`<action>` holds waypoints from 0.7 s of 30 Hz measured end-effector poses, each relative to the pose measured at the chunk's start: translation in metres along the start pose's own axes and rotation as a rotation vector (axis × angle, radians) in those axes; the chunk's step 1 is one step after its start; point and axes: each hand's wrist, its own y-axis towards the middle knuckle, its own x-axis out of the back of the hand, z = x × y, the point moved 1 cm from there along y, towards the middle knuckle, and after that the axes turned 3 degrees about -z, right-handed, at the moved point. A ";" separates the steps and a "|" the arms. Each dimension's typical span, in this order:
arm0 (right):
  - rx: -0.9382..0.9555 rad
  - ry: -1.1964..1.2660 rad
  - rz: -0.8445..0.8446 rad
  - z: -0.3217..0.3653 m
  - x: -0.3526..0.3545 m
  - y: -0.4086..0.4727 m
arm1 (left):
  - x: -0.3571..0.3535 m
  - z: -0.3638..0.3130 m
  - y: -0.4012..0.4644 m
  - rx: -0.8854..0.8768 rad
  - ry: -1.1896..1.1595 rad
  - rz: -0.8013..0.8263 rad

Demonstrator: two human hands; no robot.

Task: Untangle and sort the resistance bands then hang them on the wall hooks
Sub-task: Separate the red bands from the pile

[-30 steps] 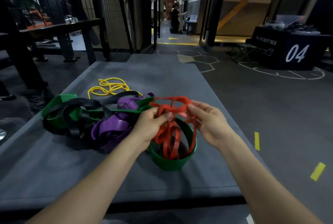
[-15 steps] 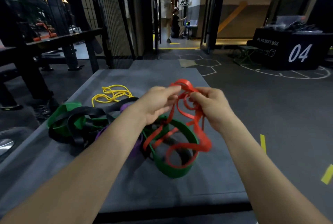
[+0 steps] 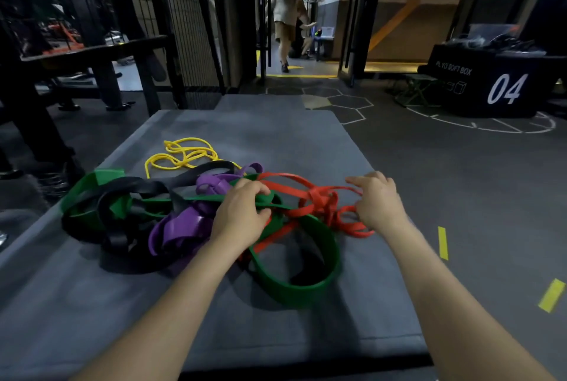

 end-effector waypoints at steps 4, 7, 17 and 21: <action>0.082 0.173 -0.113 0.019 0.012 -0.008 | -0.003 0.007 -0.009 -0.059 0.232 0.083; 0.268 0.180 0.054 0.046 0.004 -0.023 | 0.000 0.008 -0.011 -0.071 0.378 0.133; 0.343 -0.020 0.060 0.054 -0.026 -0.034 | 0.022 0.011 -0.010 -0.054 0.414 0.131; 0.322 0.108 0.018 0.057 -0.019 -0.032 | 0.035 0.012 -0.009 -0.036 0.335 -0.022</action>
